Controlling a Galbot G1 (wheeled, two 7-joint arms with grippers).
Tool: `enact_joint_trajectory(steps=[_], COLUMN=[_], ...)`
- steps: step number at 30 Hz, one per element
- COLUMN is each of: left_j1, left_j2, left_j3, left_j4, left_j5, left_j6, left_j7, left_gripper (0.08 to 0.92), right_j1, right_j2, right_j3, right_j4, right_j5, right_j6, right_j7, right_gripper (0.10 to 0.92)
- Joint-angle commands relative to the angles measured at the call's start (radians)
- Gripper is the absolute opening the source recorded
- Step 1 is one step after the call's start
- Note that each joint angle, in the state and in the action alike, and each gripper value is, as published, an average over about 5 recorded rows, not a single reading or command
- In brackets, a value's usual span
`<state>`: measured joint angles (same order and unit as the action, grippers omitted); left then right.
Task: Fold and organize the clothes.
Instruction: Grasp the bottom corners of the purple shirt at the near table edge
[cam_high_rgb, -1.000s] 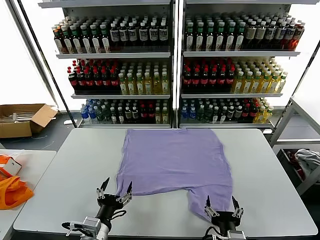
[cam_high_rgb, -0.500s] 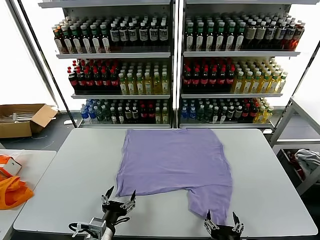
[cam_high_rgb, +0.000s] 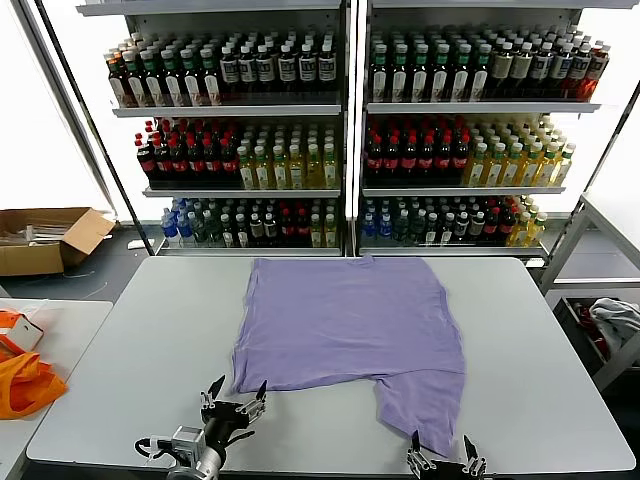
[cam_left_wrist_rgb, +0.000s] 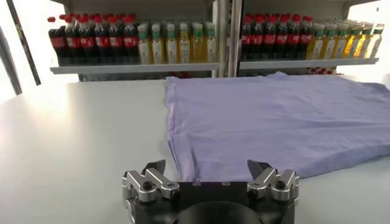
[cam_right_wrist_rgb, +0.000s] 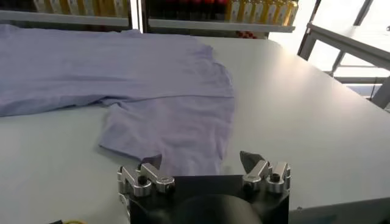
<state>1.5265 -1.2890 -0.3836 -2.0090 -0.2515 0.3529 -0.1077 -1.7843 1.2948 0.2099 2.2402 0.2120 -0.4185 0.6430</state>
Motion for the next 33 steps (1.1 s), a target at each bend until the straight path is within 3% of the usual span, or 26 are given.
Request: enact_joint_trajectory(steps=[1, 4, 25, 29, 33], left_j1=[-0.005, -0.003, 0.015, 0.016, 0.007], left_j2=[0.003, 0.001, -0.003, -0.014, -0.035], left_j3=[0.005, 0.013, 0.021, 0.023, 0.024], left_j4=[0.035, 0.038, 0.022, 0.008, -0.014], left_j5=[-0.025, -0.017, 0.019, 0.03, 0.029], left_j6=[0.003, 0.003, -0.009, -0.028, -0.059], left_j7=[-0.001, -0.001, 0.004, 0.004, 0.001], left_gripper=[0.803, 0.736, 0.136, 0.086, 0.084], right_j1=[-0.004, -0.005, -0.001, 0.015, 0.057], right_j2=[0.001, 0.001, 0.001, 0.005, 0.015], right_j3=[-0.001, 0.0, 0.005, 0.011, 0.019], right_j4=[-0.011, -0.022, -0.031, -0.03, -0.037], right_j5=[-0.001, 0.005, -0.033, -0.032, -0.03], right_j6=[0.004, 0.012, 0.072, 0.093, 0.117], right_j7=[0.002, 0.004, -0.034, -0.056, -0.089], right_gripper=[0.815, 0.766, 0.165, 0.108, 0.107])
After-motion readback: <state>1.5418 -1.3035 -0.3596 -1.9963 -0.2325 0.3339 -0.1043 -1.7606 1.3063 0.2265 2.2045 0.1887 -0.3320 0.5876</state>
